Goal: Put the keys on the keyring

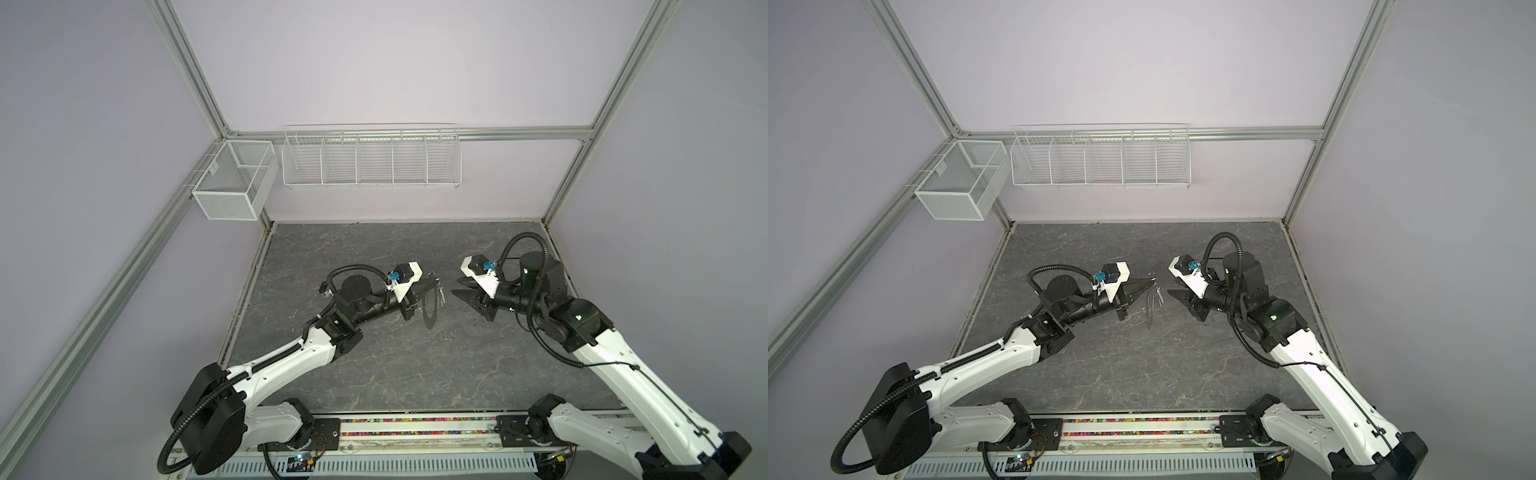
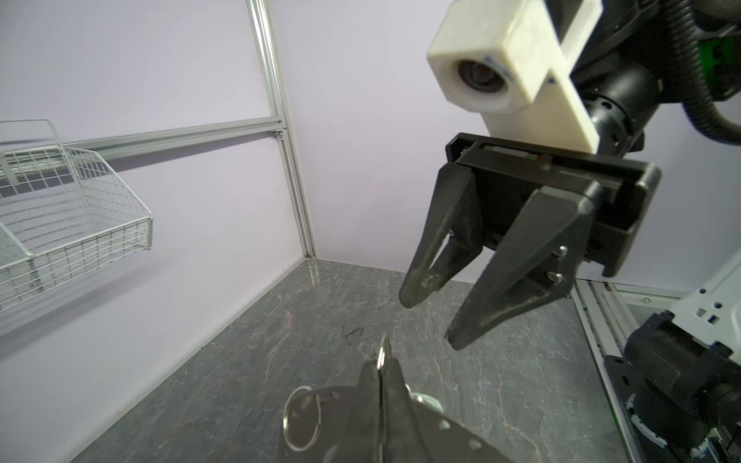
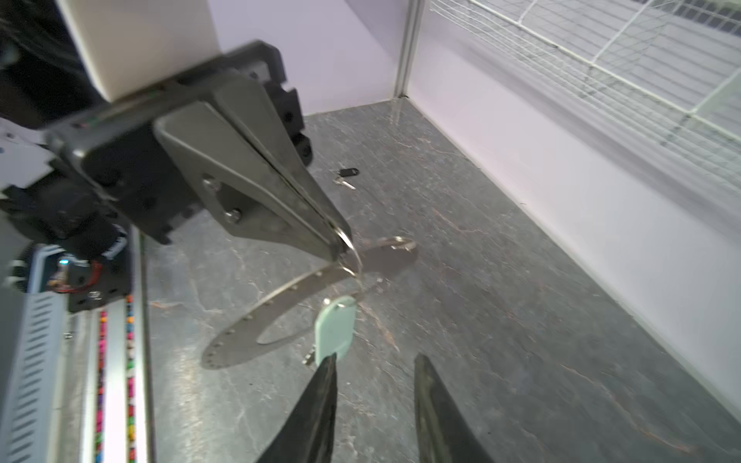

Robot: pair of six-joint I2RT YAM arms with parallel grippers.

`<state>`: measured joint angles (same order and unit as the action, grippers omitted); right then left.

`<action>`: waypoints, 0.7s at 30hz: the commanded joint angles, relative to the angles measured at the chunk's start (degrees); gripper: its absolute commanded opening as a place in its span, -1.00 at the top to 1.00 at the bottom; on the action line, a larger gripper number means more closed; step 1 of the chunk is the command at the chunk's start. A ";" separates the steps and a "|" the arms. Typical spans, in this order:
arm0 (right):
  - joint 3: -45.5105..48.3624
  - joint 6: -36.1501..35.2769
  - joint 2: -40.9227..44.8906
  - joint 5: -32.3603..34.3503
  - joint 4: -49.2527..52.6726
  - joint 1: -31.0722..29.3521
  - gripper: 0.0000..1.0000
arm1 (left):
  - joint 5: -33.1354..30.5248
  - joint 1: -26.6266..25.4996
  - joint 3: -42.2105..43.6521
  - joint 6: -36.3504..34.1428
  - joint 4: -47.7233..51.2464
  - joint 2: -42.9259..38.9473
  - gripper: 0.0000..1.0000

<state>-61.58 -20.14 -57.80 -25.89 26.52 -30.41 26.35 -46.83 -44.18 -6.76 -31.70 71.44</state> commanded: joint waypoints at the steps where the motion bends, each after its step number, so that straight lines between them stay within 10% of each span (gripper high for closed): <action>1: -1.26 0.16 -2.45 -11.94 -0.94 0.51 0.42 | 3.57 0.33 -1.57 -0.02 -0.07 -0.34 1.00; 21: -2.38 -0.26 -4.51 -11.49 0.26 2.86 0.50 | 6.26 0.51 -2.31 -1.42 3.04 -0.91 1.00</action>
<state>-63.44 -19.75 -62.89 -36.49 26.33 -28.18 31.57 -46.35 -44.18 -7.66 -27.92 71.46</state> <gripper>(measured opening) 0.250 0.049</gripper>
